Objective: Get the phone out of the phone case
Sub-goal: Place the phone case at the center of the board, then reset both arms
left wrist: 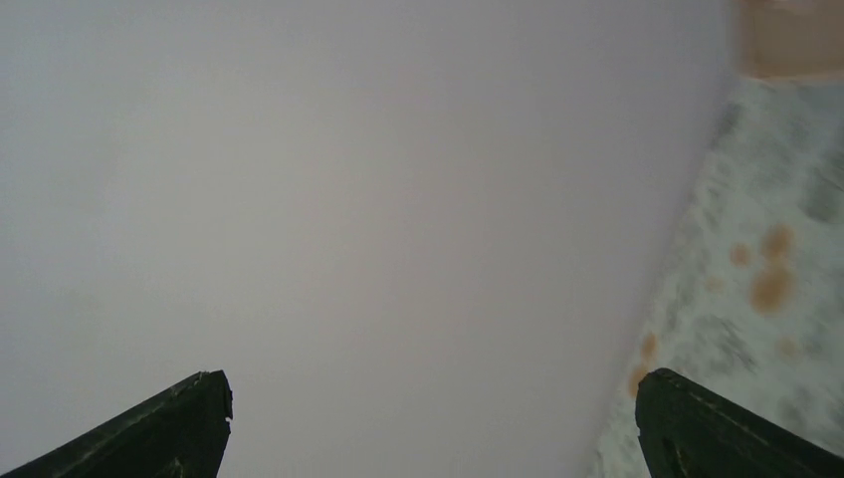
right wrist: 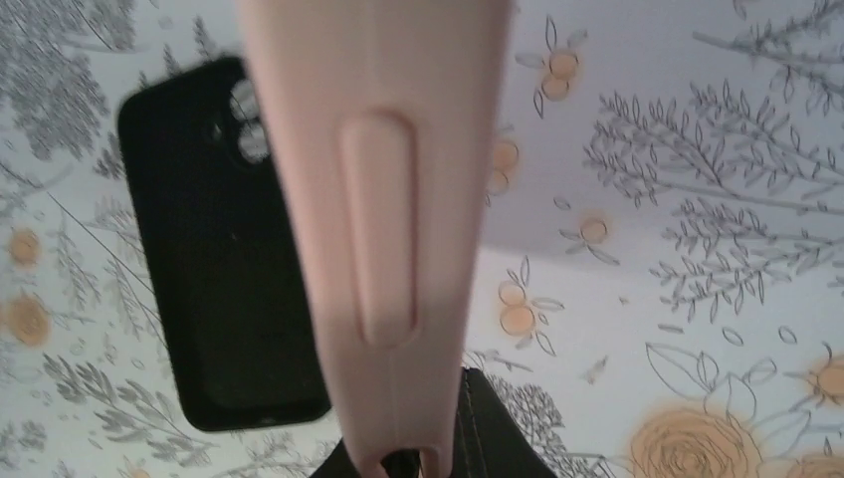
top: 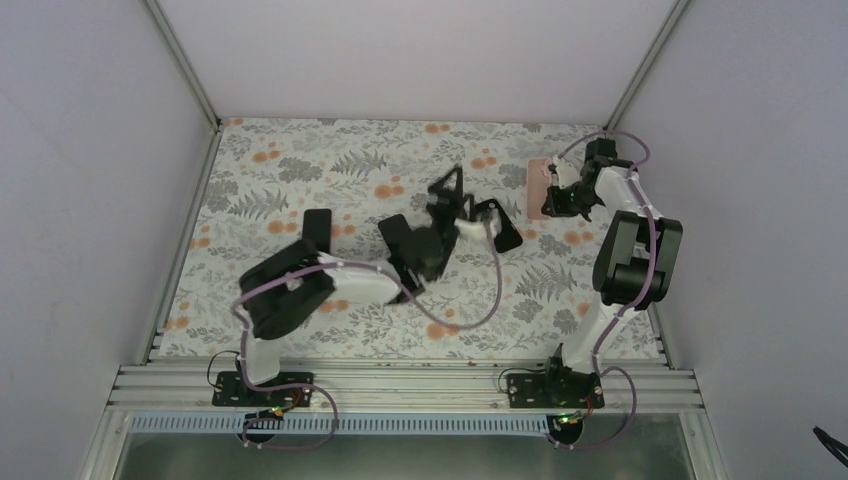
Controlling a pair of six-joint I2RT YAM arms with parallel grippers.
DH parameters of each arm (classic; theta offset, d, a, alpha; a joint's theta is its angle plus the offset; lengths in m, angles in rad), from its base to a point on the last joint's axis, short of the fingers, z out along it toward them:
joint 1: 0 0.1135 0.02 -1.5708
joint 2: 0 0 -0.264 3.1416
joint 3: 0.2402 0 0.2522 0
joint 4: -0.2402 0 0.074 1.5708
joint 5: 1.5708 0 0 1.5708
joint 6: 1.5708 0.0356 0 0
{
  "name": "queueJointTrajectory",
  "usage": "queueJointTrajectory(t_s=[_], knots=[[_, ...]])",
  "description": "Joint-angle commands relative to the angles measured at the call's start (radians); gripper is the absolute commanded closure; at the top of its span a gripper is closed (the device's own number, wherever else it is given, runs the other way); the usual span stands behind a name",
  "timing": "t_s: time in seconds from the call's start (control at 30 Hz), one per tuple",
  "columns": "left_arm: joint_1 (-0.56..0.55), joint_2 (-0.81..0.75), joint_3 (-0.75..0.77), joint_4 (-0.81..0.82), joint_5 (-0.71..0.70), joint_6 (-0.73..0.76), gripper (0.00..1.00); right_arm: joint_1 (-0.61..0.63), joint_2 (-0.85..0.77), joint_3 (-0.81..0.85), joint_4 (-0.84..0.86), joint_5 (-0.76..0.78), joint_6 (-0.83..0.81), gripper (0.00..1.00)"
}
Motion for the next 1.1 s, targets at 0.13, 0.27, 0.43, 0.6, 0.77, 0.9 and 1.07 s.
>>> queueJointTrajectory(t_s=[0.13, 0.27, 0.43, 0.6, 0.77, 0.9, 1.07], knots=[[0.15, -0.215, 0.529, -1.28, 0.247, -0.566, 0.0, -0.06, 0.037, -0.08, -0.179, 0.02, -0.141, 0.9], [0.209, -0.269, 0.588, -1.634, 0.346, -0.669, 0.0, -0.099, -0.019, -0.159, -0.128, 0.129, -0.144, 0.25], [0.344, -0.439, 0.434, -1.779, 0.427, -0.734, 0.0, -0.107, -0.218, -0.245, 0.081, 0.442, -0.099, 0.0], [0.612, -0.626, 0.233, -1.762, 0.548, -0.779, 0.0, -0.107, -0.498, -0.39, 0.272, 0.468, -0.09, 0.0], [0.834, -0.746, 0.055, -1.695, 0.673, -0.809, 0.0, -0.111, -0.712, -0.611, 0.533, 0.51, -0.045, 0.0], [0.903, -0.763, -0.038, -1.609, 0.671, -0.878, 0.0, -0.112, -0.771, -0.705, 0.652, 0.511, 0.015, 0.0], [0.948, -0.741, -0.091, -1.519, 0.655, -0.985, 0.0, -0.112, -0.777, -0.738, 0.683, 0.495, 0.055, 0.0]])
